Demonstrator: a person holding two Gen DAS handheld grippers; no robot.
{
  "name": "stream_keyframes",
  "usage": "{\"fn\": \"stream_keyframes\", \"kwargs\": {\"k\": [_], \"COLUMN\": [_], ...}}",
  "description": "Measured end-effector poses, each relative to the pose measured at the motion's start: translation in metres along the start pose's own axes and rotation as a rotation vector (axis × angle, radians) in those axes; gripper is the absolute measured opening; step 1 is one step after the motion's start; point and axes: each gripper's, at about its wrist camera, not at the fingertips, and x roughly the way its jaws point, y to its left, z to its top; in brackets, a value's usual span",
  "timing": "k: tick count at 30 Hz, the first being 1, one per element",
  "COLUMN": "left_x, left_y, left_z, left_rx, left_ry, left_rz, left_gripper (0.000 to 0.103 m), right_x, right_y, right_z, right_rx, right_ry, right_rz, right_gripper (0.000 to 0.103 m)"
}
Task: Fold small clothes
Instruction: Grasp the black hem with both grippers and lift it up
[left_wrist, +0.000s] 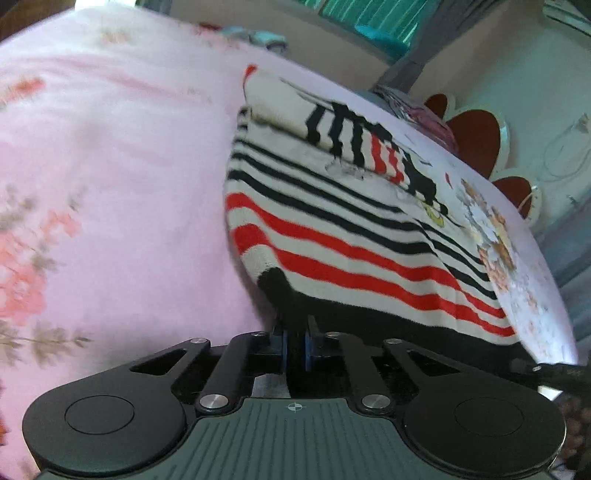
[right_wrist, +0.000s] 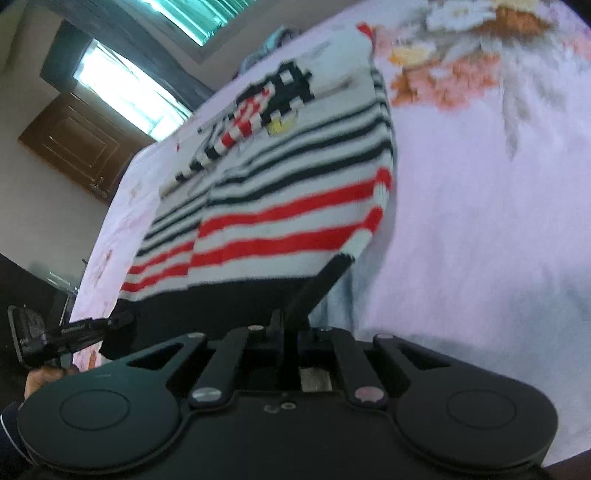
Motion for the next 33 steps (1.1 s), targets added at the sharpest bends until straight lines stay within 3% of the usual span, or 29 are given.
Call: {"fn": "stream_keyframes", "kwargs": {"k": [3,6,10,18,25,30,33], "left_x": [-0.006,0.011,0.009,-0.022,-0.033,-0.015,0.003], "left_y": [-0.003,0.002,-0.002,0.000,-0.007,-0.008,-0.013], "left_z": [-0.001,-0.004,-0.006,0.003,0.051,0.106,0.140], "left_rx": [0.032,0.020,0.022,-0.109,-0.163,-0.223,-0.207], "left_ry": [-0.008,0.025,0.000,-0.154,-0.274,-0.323,-0.333], "left_rz": [0.038,0.067,0.076,0.001,-0.076,-0.121,-0.122], "left_gripper": [0.007,0.007,0.007,0.007,0.007,0.007,0.007], "right_x": [-0.003,0.012,0.005,-0.013,-0.024,-0.020,-0.010], "right_y": [-0.004,-0.017,-0.013,0.005,0.029,0.038,0.041], "right_z": [0.001,-0.004,-0.002,0.023,0.079,0.136,0.169], "right_rx": [-0.007,0.041,0.055,0.003,-0.063,-0.063,-0.056], "right_ry": [-0.009,0.040,-0.004,-0.097,-0.190,-0.249,-0.263], "right_rz": [-0.026,-0.054,-0.029,0.009,0.035,0.032,0.039], "right_gripper": [0.006,0.006,0.006,0.006,0.006,0.006,0.006]}}
